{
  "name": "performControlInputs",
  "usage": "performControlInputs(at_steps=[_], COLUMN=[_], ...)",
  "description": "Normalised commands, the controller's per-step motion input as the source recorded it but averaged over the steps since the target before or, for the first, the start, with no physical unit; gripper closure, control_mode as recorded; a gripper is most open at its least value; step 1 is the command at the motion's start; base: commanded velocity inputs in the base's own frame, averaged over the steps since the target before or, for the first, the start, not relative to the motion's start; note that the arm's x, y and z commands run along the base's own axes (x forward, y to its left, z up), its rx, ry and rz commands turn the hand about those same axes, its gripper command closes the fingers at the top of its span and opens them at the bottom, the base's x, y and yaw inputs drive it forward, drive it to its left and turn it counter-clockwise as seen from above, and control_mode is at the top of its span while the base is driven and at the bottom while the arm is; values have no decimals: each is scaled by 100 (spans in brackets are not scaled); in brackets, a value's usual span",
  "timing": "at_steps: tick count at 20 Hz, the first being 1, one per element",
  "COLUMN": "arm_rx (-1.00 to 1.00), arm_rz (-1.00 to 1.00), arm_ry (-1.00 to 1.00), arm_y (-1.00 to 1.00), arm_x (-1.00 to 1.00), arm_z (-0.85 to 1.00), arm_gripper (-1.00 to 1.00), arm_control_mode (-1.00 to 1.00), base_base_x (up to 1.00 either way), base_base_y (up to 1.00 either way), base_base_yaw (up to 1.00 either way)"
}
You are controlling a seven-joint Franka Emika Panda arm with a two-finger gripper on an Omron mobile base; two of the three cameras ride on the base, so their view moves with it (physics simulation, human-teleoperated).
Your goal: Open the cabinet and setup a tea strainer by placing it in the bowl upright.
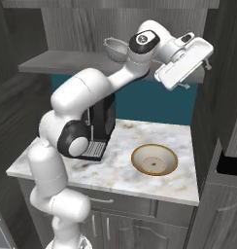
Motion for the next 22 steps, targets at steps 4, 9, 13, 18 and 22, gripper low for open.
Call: performControlInputs(at_steps=[4,9,13,18,22], arm_rx=[0,16,33,31,11], arm_rz=[22,23,23,25,16], arm_ry=[-24,-25,-33,-55,-54], arm_y=[96,100,96,79,55], arm_x=[0,15,26,24,37], arm_z=[-1,-19,-28,4,14], arm_gripper=[-100,-100,-100,-100,-100], arm_control_mode=[-100,-100,-100,-100,-100], base_base_x=[0,0,0,0,0], base_base_y=[0,0,0,0,0], base_base_yaw=[0,0,0,0,0])
